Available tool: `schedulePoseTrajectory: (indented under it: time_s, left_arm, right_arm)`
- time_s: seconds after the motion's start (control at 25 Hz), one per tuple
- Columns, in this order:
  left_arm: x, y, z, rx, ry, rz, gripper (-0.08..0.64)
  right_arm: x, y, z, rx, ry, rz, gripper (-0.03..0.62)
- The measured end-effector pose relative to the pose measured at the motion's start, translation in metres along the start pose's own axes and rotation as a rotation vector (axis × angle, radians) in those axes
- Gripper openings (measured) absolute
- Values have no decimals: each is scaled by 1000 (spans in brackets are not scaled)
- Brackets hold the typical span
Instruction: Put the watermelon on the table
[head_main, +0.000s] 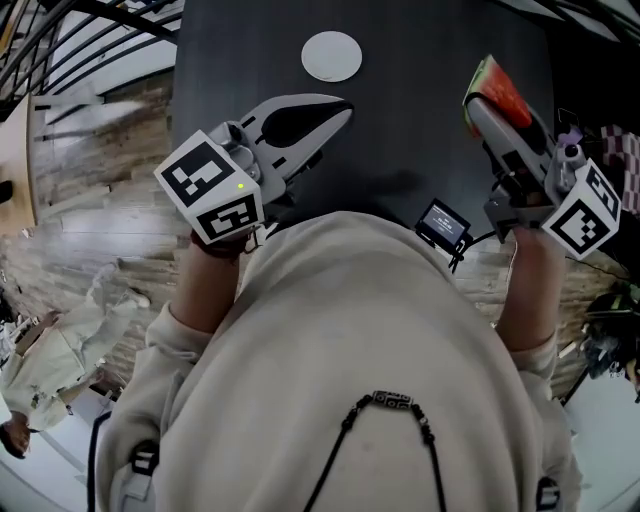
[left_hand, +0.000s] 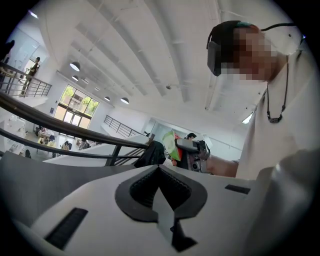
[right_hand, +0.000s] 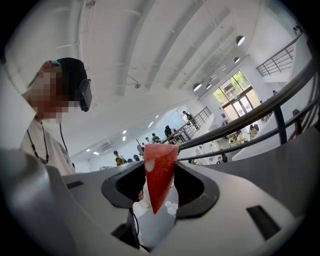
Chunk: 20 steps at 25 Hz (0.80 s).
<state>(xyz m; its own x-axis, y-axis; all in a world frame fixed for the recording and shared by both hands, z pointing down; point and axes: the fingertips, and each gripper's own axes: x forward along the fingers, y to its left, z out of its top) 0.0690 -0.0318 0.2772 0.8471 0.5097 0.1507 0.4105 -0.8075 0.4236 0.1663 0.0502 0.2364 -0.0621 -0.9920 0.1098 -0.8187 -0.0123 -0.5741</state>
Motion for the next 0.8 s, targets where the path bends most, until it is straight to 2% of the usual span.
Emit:
schedulePoseTrajectory:
  time_s: [0.2, 0.36, 0.6, 0.8]
  left_arm:
    - [-12, 4, -6, -21, -30, 26, 6]
    - [-27, 12, -10, -36, -51, 69, 6]
    - [-51, 15, -11, -60, -81, 103, 6]
    - [-49, 17, -18, -104, -94, 135, 6]
  right_arm:
    - [11, -3, -5, 23, 29, 15, 187]
    - [30, -1, -6, -7, 63, 43, 187]
    - [52, 7, -6, 2, 116, 37, 187]
    - [60, -8, -6, 12, 166, 42, 187]
